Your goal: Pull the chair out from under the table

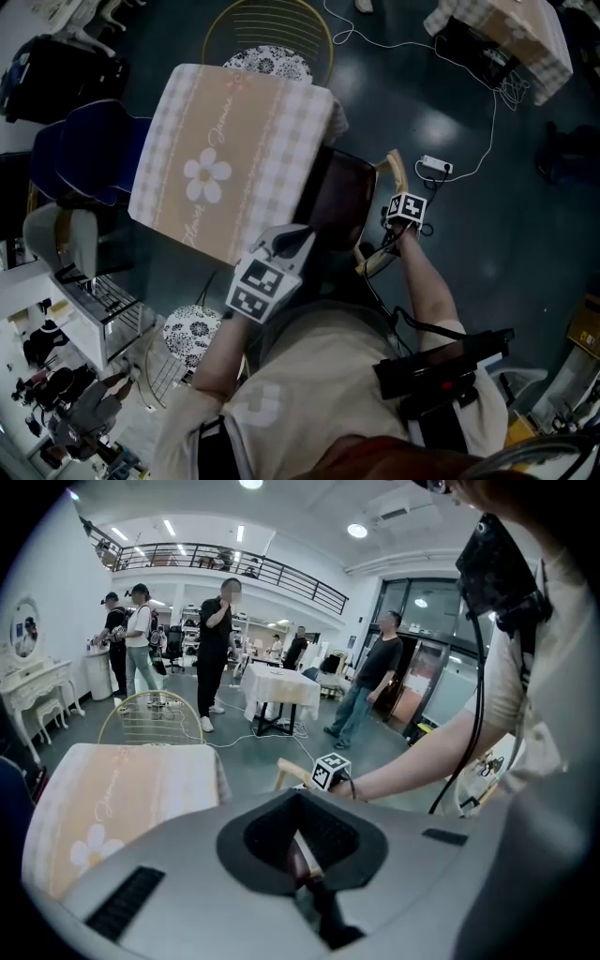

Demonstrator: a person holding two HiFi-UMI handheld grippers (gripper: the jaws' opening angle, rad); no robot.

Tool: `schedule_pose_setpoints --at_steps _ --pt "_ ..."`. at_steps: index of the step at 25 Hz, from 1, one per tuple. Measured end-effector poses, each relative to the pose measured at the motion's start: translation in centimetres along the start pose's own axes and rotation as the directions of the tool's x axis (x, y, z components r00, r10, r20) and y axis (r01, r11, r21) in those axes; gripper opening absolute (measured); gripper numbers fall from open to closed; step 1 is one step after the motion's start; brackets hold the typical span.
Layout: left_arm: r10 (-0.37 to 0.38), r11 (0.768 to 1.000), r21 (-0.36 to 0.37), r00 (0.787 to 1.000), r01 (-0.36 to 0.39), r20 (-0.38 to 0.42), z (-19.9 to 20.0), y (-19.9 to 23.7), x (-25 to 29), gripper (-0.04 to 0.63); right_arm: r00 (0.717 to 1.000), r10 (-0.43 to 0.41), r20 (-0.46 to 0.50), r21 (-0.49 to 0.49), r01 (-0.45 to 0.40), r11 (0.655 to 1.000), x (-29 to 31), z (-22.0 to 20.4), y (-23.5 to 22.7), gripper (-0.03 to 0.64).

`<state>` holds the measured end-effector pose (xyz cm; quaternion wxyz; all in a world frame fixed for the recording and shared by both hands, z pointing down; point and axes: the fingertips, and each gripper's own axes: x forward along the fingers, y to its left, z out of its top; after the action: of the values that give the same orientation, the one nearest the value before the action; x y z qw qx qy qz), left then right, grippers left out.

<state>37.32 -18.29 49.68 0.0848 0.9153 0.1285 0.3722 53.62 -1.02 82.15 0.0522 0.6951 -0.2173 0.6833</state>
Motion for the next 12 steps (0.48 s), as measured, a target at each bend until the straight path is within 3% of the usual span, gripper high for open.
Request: schedule_pose_setpoints --at_steps 7,12 --pt "0.018 1.0 -0.015 1.0 -0.018 0.008 -0.29 0.24 -0.56 0.008 1.0 -0.005 -0.01 -0.002 0.005 1.0 -0.12 -0.08 -0.11 0.143" --pt "-0.031 0.996 -0.084 0.998 0.035 0.047 0.18 -0.28 -0.54 0.008 1.0 -0.005 -0.011 -0.004 0.005 1.0 -0.05 -0.08 -0.04 0.143"
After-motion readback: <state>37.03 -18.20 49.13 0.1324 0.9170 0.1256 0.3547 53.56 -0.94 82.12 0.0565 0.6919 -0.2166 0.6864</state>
